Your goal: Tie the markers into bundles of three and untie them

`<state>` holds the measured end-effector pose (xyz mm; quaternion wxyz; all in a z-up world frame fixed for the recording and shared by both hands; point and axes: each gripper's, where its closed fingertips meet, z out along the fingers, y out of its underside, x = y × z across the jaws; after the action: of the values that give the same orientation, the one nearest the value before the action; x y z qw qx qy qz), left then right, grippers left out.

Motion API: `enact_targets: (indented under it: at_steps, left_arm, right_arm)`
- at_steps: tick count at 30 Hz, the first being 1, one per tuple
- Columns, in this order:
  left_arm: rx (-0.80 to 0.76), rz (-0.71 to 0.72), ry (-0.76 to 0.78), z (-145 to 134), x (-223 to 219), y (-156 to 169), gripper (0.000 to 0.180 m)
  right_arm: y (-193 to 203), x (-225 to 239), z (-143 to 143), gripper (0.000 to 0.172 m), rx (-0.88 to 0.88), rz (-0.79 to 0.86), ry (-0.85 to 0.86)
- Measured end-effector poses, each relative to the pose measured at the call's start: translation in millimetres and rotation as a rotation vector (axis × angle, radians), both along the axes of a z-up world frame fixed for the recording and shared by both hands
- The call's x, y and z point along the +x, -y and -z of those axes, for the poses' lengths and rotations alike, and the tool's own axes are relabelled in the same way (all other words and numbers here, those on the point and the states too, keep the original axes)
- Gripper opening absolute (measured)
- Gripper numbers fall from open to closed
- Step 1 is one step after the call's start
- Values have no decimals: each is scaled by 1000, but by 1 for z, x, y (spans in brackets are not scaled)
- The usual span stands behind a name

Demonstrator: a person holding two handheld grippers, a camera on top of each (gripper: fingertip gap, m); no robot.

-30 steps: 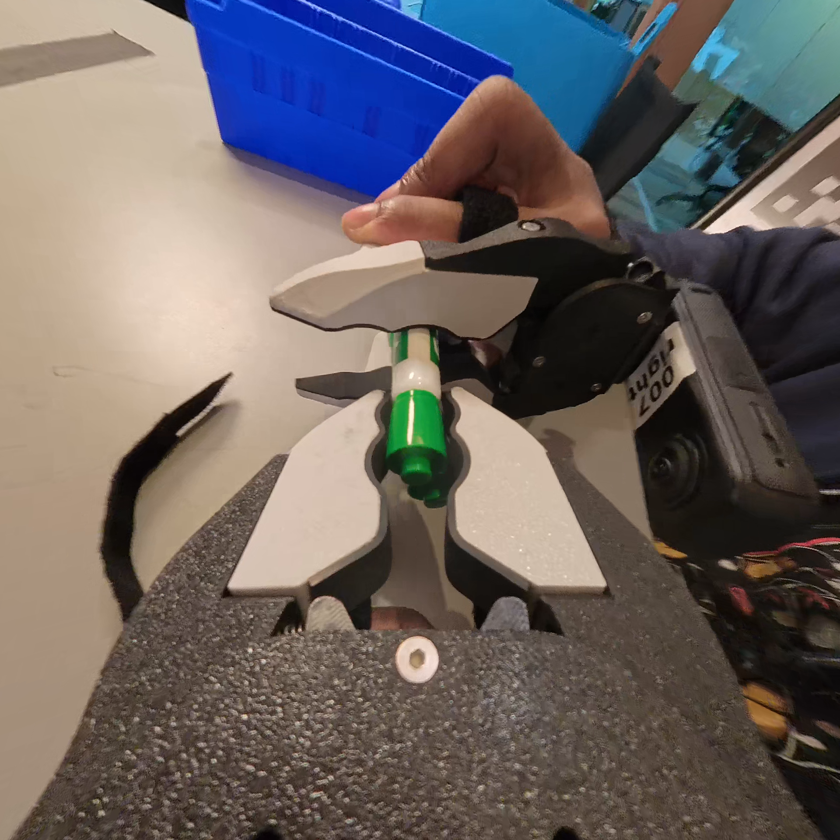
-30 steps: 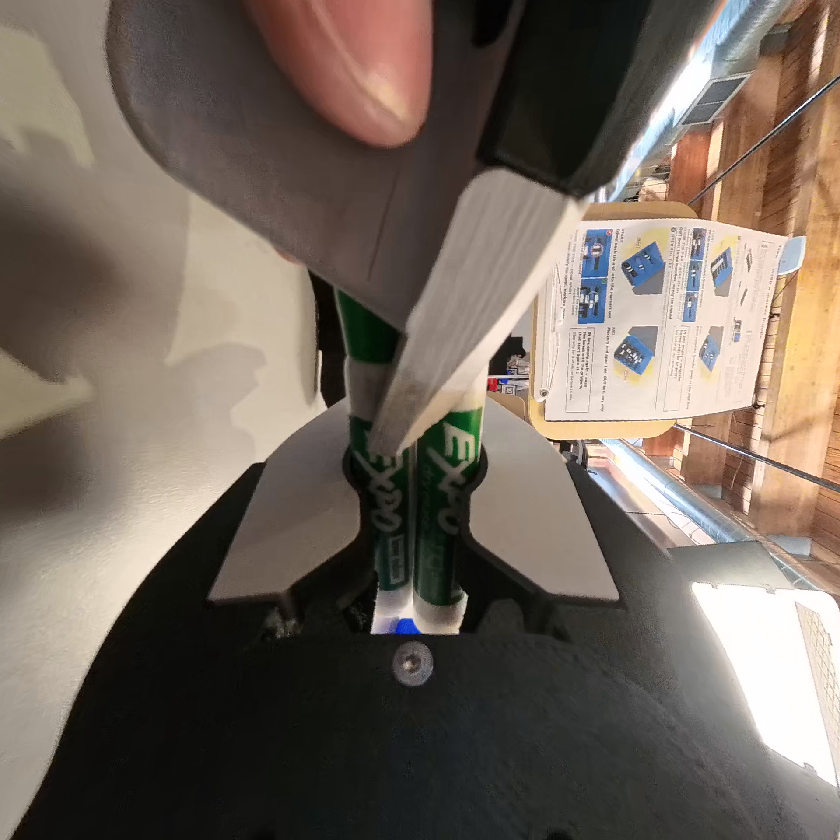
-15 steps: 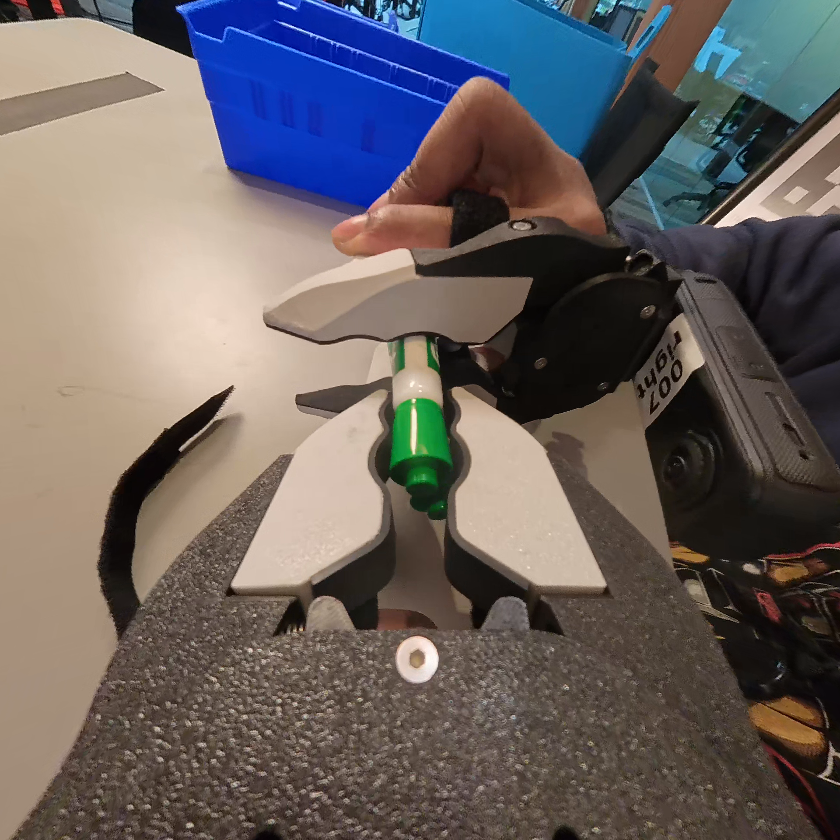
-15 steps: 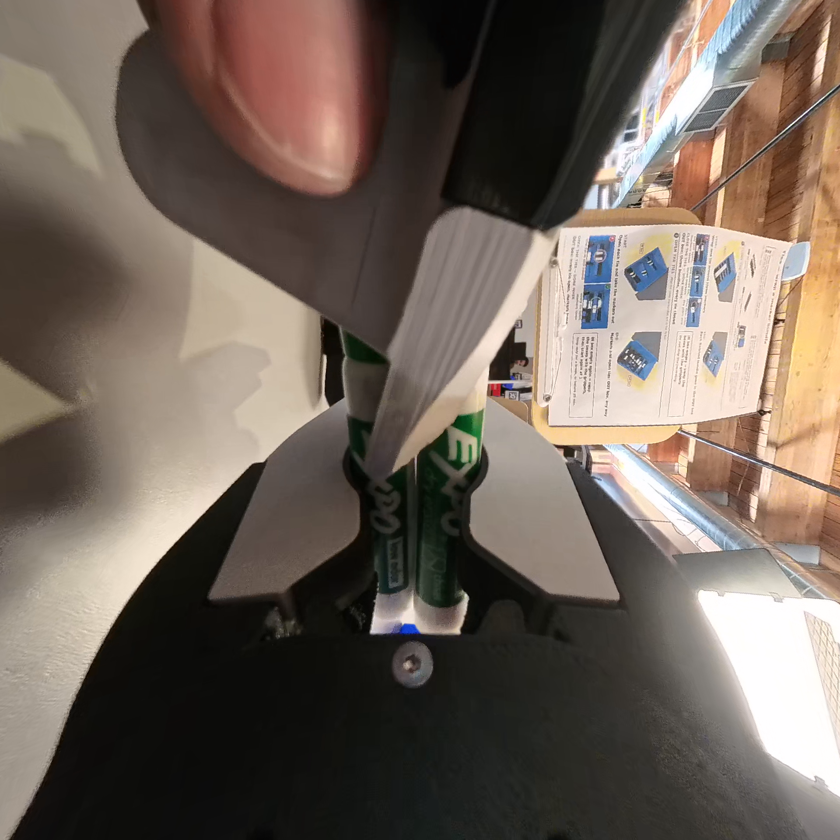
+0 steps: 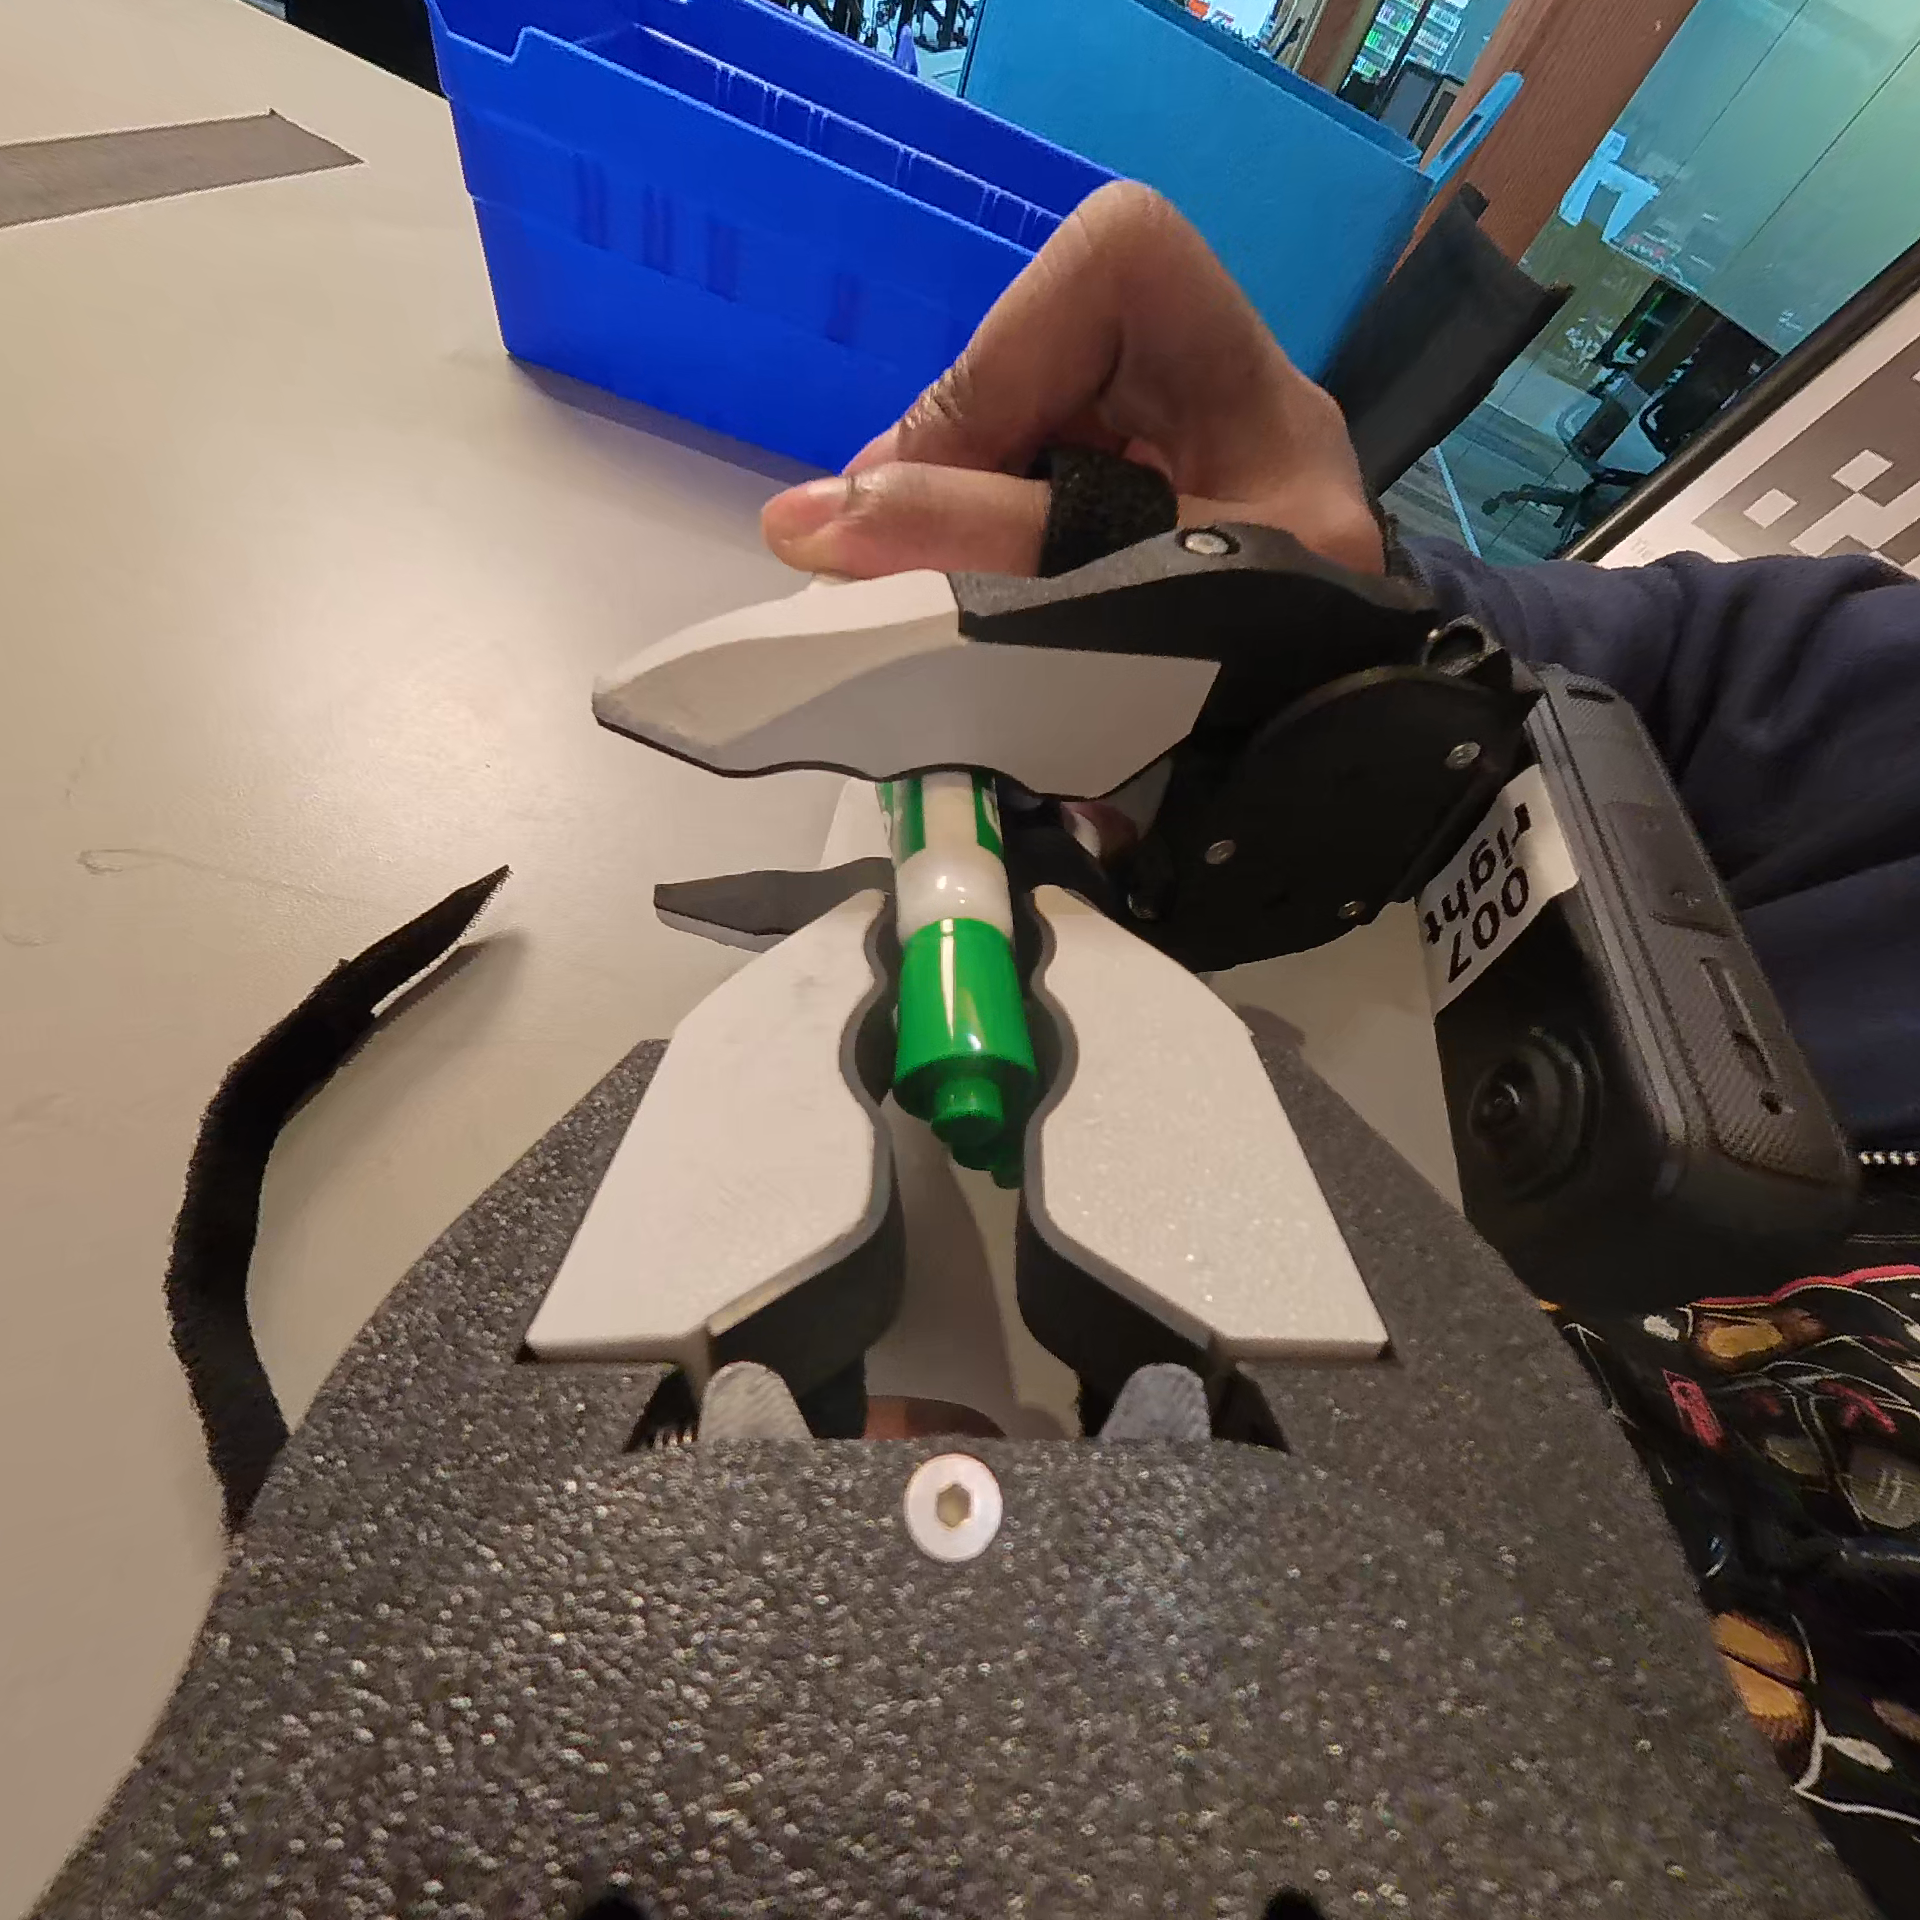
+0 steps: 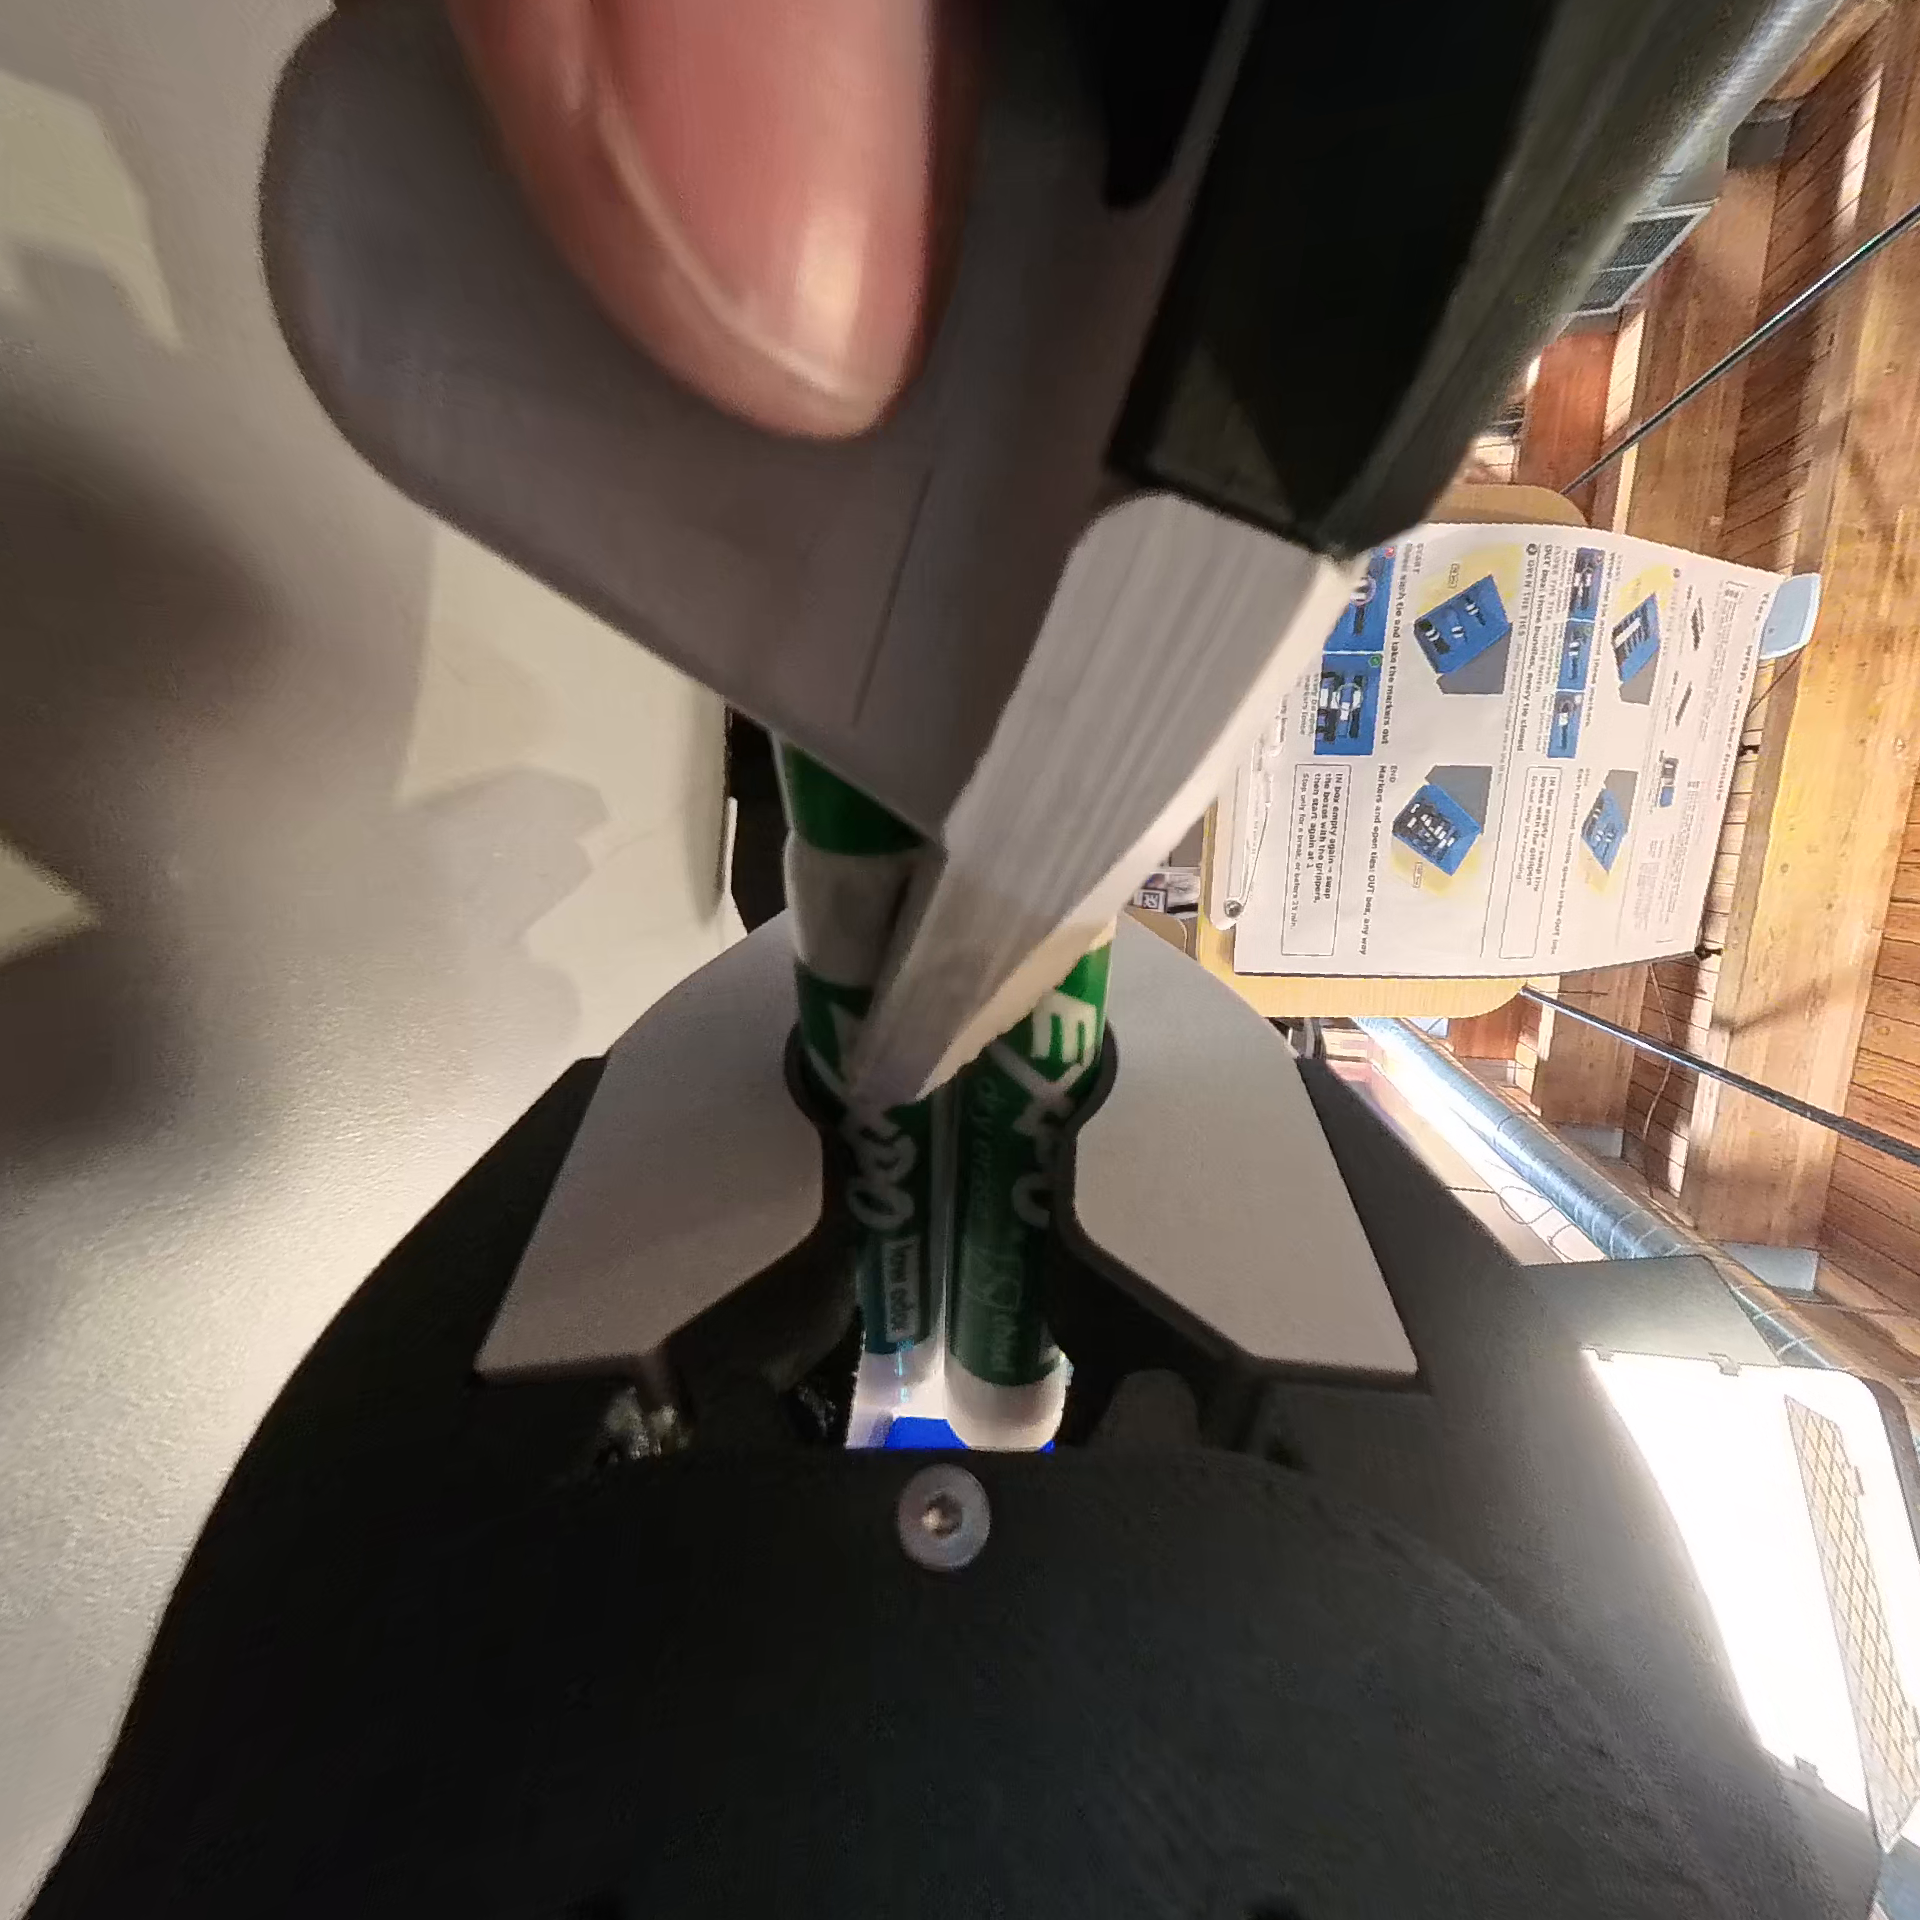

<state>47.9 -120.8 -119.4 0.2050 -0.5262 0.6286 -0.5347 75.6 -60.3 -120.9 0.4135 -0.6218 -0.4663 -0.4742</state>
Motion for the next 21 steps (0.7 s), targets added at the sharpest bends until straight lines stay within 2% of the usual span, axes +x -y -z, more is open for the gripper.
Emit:
enact_targets:
  at_steps: [21]
  left_arm:
    - [-58, 29, -28, 2, 0, 4, 21]
  right_arm:
    - [1, -3, 5, 42, -41, -40, -28]
